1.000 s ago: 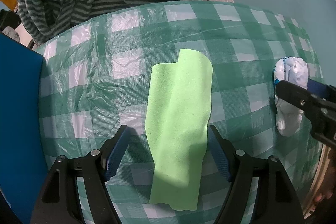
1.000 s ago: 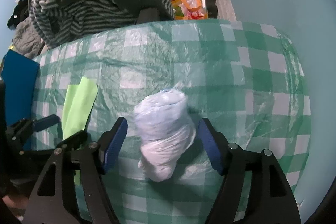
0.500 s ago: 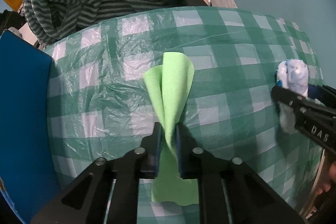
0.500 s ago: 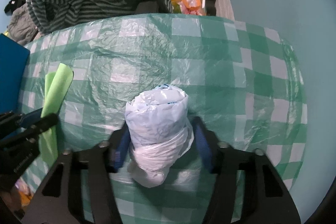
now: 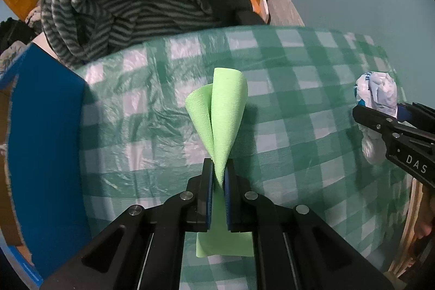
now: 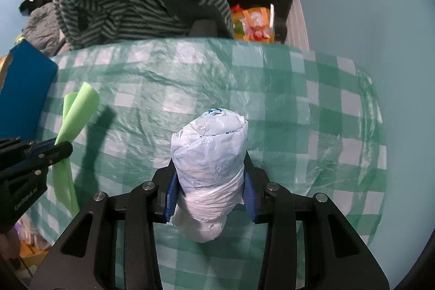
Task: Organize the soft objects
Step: 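Lift the green cloth with the left tool while the right tool carries the sock bundle over the box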
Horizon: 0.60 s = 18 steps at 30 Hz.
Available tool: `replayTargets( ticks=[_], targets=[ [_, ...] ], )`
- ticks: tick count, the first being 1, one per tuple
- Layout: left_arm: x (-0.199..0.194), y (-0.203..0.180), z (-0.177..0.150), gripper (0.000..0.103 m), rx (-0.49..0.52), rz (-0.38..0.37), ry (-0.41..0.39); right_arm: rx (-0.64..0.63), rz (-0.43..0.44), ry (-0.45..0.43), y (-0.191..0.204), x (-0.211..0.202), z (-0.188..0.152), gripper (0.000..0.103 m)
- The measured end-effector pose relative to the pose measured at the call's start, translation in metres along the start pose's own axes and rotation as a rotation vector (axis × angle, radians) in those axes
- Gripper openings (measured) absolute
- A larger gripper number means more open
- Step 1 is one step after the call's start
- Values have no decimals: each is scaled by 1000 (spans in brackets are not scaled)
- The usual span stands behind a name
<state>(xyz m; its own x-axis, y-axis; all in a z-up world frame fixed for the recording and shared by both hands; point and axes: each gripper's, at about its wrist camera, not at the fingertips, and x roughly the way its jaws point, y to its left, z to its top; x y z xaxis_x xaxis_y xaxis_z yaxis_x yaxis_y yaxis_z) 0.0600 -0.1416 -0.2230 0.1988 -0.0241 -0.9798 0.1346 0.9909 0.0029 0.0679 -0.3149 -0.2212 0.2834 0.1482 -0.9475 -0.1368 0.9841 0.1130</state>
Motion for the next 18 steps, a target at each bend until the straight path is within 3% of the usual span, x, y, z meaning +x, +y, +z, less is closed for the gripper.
replayTargets(
  ticks=[18],
  targets=[
    [-101,16,4,7,-19,-20,-161,-54,73,-138,44,-88,24,39]
  ],
)
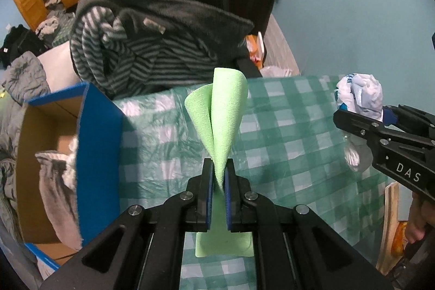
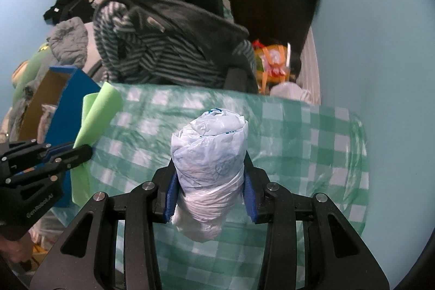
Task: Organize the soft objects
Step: 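Lift the green cloth with the left tool while the right tool carries the sock bundle over the box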
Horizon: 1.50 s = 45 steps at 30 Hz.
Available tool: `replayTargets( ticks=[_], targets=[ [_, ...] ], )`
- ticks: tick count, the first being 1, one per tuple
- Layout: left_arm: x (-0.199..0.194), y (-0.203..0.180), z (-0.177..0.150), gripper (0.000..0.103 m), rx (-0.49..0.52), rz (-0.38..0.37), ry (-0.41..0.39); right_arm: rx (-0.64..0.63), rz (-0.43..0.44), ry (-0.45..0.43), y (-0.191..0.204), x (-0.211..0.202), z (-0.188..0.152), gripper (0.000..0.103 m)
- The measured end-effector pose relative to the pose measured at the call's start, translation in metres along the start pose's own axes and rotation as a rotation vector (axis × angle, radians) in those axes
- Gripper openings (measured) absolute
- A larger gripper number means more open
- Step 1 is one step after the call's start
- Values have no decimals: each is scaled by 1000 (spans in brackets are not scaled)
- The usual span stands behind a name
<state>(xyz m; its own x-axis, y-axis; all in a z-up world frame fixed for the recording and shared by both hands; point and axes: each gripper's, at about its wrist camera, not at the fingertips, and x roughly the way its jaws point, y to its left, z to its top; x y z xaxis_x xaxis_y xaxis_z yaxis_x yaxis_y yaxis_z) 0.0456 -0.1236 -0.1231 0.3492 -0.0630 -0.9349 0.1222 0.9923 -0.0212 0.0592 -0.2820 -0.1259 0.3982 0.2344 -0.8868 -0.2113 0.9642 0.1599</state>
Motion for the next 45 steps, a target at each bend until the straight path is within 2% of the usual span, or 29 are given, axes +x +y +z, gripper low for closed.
replayTargets(
  ticks=[11,21,30,45],
  targets=[
    [-47,25,2,7,-14,26,-71,-47,5,-74,30,-47,20,39],
    [-74,54,-7,7,-55,51,-108,-83,25,-109,61,-66,34,39],
    [-93,85,-14,7,-105,70,-130,-126,55,-123,96,-71,48,39],
    [-105,148,-34,7,-190,116,-132,-197,133,-123,169,-58,67,39]
  ],
)
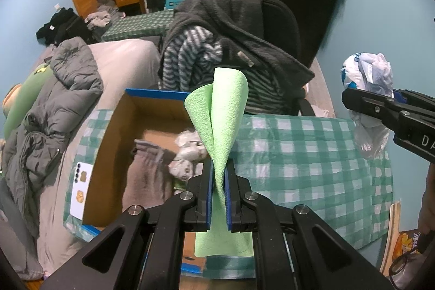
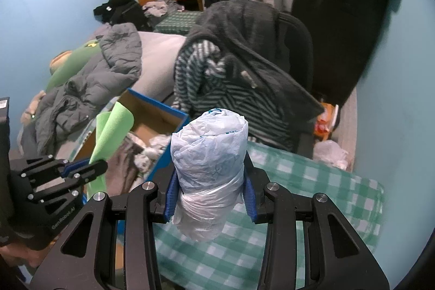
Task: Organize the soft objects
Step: 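Lift the green cloth with the left tool while the right tool carries the sock bundle over the box, then open the left tool to drop the cloth while the right tool drops the sock bundle into the box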
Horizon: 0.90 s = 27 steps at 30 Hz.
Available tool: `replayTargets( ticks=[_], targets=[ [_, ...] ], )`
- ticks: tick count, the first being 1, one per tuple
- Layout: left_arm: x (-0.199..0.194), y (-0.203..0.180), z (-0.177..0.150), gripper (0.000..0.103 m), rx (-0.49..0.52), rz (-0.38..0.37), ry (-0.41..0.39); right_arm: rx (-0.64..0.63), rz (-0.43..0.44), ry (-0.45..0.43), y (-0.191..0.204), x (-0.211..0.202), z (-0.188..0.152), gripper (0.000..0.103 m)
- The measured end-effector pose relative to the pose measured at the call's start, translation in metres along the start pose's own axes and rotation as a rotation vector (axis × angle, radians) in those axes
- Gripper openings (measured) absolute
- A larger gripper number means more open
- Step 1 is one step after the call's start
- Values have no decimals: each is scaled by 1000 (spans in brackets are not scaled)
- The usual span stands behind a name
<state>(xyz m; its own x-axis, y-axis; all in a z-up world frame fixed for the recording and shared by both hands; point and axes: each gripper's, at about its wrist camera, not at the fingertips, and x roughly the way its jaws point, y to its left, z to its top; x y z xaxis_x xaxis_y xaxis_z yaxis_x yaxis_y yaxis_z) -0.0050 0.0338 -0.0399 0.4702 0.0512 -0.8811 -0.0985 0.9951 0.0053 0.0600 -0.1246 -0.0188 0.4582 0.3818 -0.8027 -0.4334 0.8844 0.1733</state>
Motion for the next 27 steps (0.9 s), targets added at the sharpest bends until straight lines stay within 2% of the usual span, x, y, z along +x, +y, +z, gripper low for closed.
replayTargets(
  ticks=[14,27],
  targets=[
    [9,61,-5,7,-63,42,18,-50,74,37,62,40,20,39],
    [45,108,-9,7,-97,59,95,-70,117,116,103,91,33,39]
  ],
)
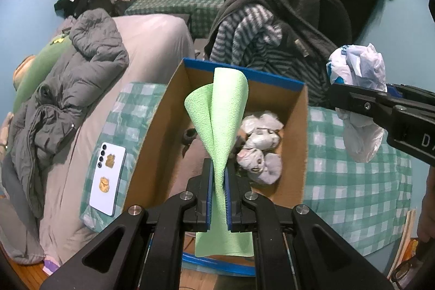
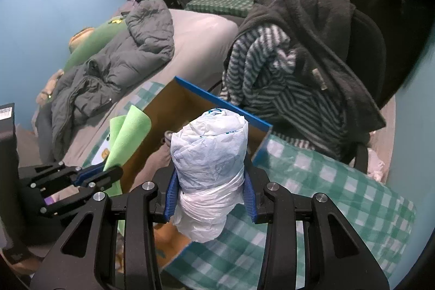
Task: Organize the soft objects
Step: 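Open the left tool to drop the cloth while the right tool drops the sock bundle into the box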
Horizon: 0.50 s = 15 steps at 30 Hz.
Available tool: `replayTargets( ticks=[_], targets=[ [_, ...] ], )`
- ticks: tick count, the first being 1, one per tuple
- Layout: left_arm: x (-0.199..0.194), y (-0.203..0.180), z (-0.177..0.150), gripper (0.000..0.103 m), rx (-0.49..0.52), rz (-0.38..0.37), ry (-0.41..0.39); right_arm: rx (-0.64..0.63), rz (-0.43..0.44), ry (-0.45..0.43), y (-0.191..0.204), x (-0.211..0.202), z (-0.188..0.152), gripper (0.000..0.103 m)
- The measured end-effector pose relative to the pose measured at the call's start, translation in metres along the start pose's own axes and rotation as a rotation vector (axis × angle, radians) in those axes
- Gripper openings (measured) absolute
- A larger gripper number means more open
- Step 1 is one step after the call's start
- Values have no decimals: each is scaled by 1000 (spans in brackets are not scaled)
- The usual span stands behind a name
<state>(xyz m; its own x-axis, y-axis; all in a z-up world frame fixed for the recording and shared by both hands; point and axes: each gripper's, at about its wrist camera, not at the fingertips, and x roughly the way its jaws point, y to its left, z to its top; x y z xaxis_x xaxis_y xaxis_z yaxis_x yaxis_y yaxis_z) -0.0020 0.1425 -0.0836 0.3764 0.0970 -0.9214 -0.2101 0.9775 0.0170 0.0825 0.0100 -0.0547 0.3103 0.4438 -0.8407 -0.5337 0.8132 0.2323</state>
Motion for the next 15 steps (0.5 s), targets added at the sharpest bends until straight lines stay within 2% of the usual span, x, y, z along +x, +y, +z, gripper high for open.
replayTargets(
  ticks=[11,15],
  targets=[
    [37,17,0,8,-10,-15,86,8,49,81,17,44,8,40],
    [43,22,-1,15,-19,-20,107,10,52,95,22,52,7,42]
  ],
)
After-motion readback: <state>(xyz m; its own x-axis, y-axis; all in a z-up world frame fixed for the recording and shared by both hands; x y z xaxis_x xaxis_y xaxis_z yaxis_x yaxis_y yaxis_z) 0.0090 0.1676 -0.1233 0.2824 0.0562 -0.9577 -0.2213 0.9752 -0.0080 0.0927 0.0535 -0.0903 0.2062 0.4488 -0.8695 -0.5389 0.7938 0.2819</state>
